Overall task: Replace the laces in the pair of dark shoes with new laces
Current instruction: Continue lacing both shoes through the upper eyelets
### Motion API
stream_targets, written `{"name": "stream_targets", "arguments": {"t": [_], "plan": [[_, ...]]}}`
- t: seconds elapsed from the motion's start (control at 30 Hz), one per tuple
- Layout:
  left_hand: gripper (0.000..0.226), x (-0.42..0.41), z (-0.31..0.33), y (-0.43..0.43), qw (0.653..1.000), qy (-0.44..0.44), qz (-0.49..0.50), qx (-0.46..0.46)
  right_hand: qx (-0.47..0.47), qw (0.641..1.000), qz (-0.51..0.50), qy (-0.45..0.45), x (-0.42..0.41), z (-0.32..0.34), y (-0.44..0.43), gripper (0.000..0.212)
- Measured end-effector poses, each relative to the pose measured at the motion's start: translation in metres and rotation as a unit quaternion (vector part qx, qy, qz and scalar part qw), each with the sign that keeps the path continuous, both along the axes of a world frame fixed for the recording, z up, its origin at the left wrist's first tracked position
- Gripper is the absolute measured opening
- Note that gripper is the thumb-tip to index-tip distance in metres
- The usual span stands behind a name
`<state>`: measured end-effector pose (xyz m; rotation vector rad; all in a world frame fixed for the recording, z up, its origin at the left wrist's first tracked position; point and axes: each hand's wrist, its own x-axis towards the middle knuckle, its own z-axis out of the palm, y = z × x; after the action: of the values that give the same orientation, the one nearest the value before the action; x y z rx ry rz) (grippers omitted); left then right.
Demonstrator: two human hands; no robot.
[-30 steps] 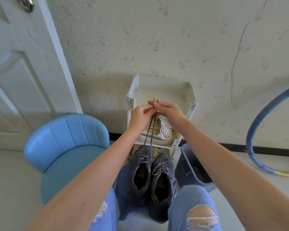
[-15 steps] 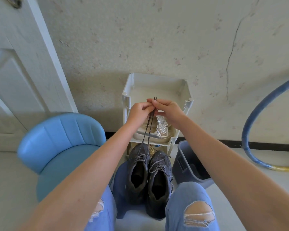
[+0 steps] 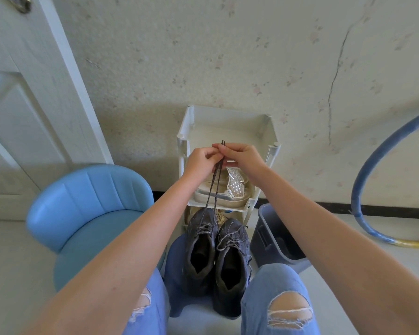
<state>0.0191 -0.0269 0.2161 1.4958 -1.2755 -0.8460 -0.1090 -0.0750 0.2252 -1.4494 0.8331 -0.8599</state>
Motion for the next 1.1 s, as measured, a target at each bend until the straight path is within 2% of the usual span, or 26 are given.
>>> {"name": "stream_targets", "arguments": {"t": [0.1,0.17,0.23,0.27,0.3,0.33,0.4,0.47,0.53,0.67,0.73,0.83,0.9,1.03,1.1], "plan": [[0.018,0.003,0.000,-0.001,1.000,-0.003,0.003,0.007,-0.025,0.998,-0.021,0.058,-0.002,0.003,-0.001,0.022],[0.017,0.002,-0.001,-0.002,1.000,-0.009,0.011,0.009,-0.122,0.969,-0.061,0.205,-0.003,0.007,-0.004,0.021],[0.014,0.002,-0.002,-0.003,0.999,-0.016,0.033,-0.007,-0.260,0.878,-0.102,0.389,-0.004,0.011,-0.006,0.028],[0.014,0.001,-0.002,-0.003,0.999,-0.026,0.044,-0.016,-0.320,0.830,-0.118,0.441,-0.003,0.012,-0.005,0.032],[0.014,0.001,-0.001,-0.004,0.998,-0.043,0.046,-0.016,-0.370,0.806,-0.126,0.445,-0.002,0.013,-0.003,0.035],[0.016,0.002,0.001,-0.005,0.997,-0.063,0.035,-0.004,-0.408,0.804,-0.124,0.415,-0.001,0.012,0.000,0.035],[0.027,0.002,0.006,-0.005,0.994,-0.100,-0.017,0.036,-0.453,0.823,-0.100,0.329,0.000,0.006,0.003,0.031],[0.029,0.004,0.008,-0.004,0.991,-0.093,-0.066,0.075,-0.402,0.871,-0.085,0.271,0.002,0.005,0.005,0.027],[0.024,0.009,0.008,-0.002,0.990,-0.059,-0.091,0.094,-0.311,0.911,-0.078,0.260,0.005,0.004,0.004,0.027],[0.016,0.018,0.006,0.000,0.974,0.106,-0.158,0.124,-0.318,0.894,-0.063,0.310,0.010,0.003,0.007,0.029],[0.011,0.018,0.002,0.000,0.972,0.108,-0.170,0.122,-0.336,0.881,-0.054,0.328,0.012,0.003,0.009,0.028],[0.005,0.020,-0.004,-0.003,0.979,0.107,-0.140,0.100,-0.295,0.910,-0.039,0.289,0.014,0.003,0.010,0.024],[0.010,0.024,-0.005,-0.006,0.985,0.090,-0.109,0.093,-0.252,0.927,-0.032,0.275,0.009,0.004,0.010,0.026],[0.017,0.026,0.001,-0.008,0.988,0.043,-0.109,0.102,-0.207,0.937,-0.016,0.279,-0.001,0.008,0.005,0.021],[0.016,0.024,0.005,-0.006,0.986,0.032,-0.117,0.112,-0.204,0.930,0.001,0.307,-0.003,0.015,0.003,0.019]]}}
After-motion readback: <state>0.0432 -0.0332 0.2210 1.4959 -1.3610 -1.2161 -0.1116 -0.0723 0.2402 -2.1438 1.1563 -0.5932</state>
